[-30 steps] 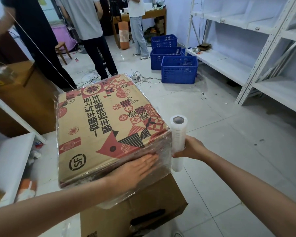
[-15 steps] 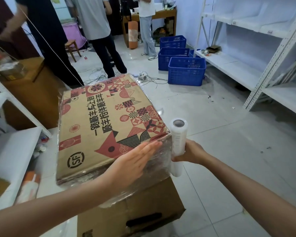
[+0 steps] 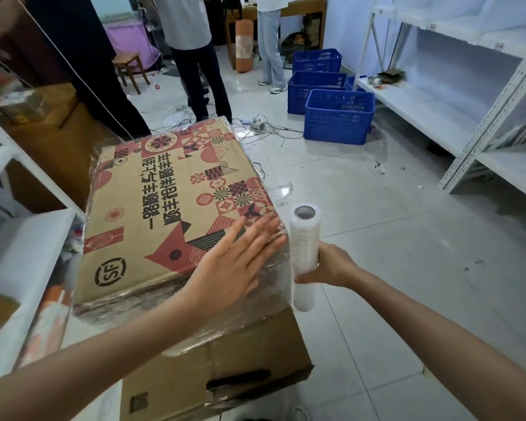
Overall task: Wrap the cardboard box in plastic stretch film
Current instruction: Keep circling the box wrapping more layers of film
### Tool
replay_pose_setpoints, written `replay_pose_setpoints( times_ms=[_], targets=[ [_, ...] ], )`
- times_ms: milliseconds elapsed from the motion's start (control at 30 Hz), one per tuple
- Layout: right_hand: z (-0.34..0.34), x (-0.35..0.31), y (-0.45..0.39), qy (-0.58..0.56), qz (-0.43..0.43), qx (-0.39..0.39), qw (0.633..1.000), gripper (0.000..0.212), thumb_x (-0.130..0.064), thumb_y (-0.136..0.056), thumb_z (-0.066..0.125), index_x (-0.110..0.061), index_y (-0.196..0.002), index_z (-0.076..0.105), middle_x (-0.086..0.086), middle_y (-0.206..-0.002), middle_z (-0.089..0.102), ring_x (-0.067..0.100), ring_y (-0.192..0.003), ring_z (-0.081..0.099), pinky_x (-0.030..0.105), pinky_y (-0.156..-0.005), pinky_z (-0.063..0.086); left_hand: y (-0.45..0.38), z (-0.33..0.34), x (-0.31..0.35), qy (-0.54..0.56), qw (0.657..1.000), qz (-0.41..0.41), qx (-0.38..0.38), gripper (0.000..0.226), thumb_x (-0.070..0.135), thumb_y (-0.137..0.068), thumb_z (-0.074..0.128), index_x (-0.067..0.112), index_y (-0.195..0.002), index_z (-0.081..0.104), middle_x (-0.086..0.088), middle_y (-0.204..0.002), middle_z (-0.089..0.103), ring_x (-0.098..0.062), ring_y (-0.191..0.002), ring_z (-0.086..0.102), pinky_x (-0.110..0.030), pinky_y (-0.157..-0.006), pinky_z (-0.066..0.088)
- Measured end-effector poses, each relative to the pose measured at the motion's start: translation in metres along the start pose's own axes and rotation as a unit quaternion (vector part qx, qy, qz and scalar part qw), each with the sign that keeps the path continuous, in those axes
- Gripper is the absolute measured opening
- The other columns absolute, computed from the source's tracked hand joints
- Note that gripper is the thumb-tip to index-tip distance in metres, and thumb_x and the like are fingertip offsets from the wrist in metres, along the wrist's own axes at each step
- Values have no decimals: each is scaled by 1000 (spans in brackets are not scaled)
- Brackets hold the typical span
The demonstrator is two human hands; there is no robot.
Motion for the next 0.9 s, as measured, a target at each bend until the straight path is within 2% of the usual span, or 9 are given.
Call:
replay_pose_setpoints(
  times_ms=[133, 233, 333, 400, 500, 567, 633, 700, 900],
  targets=[
    [2, -1, 0, -1, -8, -7, 1000, 61, -65, -45, 76, -40, -94, 48, -16, -86, 60, 13, -79, 59, 29, -64, 46, 1, -11, 9, 58, 996, -32, 60, 63, 38, -97, 15, -2, -146, 20, -19, -153, 10, -31, -143, 5, -50, -117, -5],
    [4, -1, 1, -19, -14, -8, 1000, 69, -66, -43, 72, -34, -102, 54, -13, -94, 65, 15, -85, 62, 34, -70, 53, -7, -26, 4, 158, 973, -124, 113, 58, 37, -100, 22, -3, -142, 28, -19, -148, 29, -32, -139, 25, -49, -117, 12],
    [5, -2, 2, -60, -21, -2, 998, 70, -55, -50, 77, -31, -112, 55, -9, -104, 66, 14, -94, 63, 41, -79, 56, -12, -23, -7, 245, 938, -223, 101, 59, 44, -94, 40, 4, -137, 45, -17, -138, 49, -33, -130, 44, -49, -106, 37],
    [6, -2, 5, -75, -22, 9, 997, 67, -44, -57, 82, -31, -115, 53, -9, -106, 65, 13, -97, 63, 40, -81, 56, -13, -25, -13, 269, 918, -264, 127, 50, 45, -91, 47, 10, -125, 61, -12, -128, 60, -30, -120, 55, -46, -99, 45],
    [11, -5, 7, -74, -22, 21, 997, 57, -37, -62, 83, -29, -110, 53, -6, -104, 64, 12, -96, 63, 38, -81, 57, -11, -23, -23, 306, 880, -325, 160, 41, 46, -87, 57, 15, -111, 70, -7, -117, 67, -27, -112, 61, -42, -95, 47],
    [9, -9, 10, -63, -19, 40, 997, 48, -34, -62, 82, -33, -99, 52, -7, -98, 63, 10, -91, 62, 37, -79, 57, -10, -22, -23, 310, 872, -337, 170, 39, 46, -86, 58, 16, -106, 72, -5, -112, 69, -26, -109, 63, -41, -92, 48],
    [6, -8, 12, -76, -3, 34, 996, 53, -41, -54, 80, -32, -101, 56, -7, -98, 64, 11, -91, 63, 39, -78, 57, -9, -20, -26, 313, 866, -345, 184, 36, 44, -87, 56, 16, -101, 73, -4, -109, 70, -26, -105, 64, -40, -89, 49],
    [3, -7, 15, -75, 14, 29, 997, 68, -46, -49, 80, -28, -111, 57, -5, -104, 65, 14, -94, 62, 40, -79, 55, -8, -17, -33, 320, 853, -357, 205, 33, 41, -89, 54, 16, -97, 75, -3, -105, 71, -26, -102, 66, -39, -86, 51],
    [10, -16, 19, -72, 15, 25, 997, 77, -43, -54, 83, -30, -122, 49, -7, -110, 64, 18, -98, 61, 44, -83, 52, 0, -19, -46, 331, 831, -369, 253, 21, 37, -83, 65, 20, -86, 77, 3, -96, 74, -21, -95, 69, -34, -80, 53]
  ],
)
Point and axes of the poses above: each hand's wrist, its own y-axis away from the middle knuckle, its own z-axis out of the palm, x = y × z, the point moved 10 cm from there along -y, towards the middle knuckle
